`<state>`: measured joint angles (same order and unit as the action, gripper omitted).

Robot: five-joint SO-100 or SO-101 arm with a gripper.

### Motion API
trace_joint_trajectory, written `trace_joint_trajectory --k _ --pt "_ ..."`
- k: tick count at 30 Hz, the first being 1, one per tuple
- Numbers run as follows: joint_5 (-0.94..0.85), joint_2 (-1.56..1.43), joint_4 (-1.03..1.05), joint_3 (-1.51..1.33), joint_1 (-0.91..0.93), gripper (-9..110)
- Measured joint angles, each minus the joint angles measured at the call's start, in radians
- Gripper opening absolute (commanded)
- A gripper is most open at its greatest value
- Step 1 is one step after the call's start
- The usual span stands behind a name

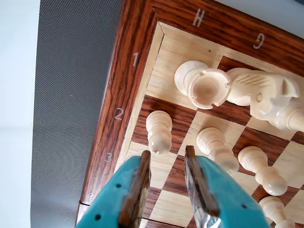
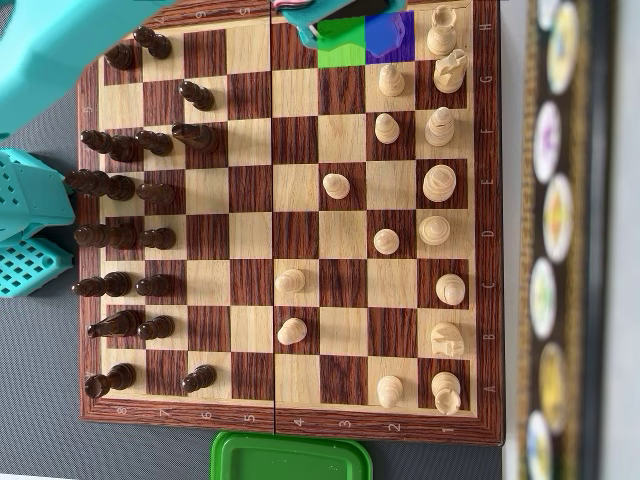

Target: Play chess

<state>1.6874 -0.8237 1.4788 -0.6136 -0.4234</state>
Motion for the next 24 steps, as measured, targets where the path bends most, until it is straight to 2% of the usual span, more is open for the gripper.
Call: trace_joint_trajectory --k 24 --pt "0.0 0.069 -0.026 0.044 0.0 12"
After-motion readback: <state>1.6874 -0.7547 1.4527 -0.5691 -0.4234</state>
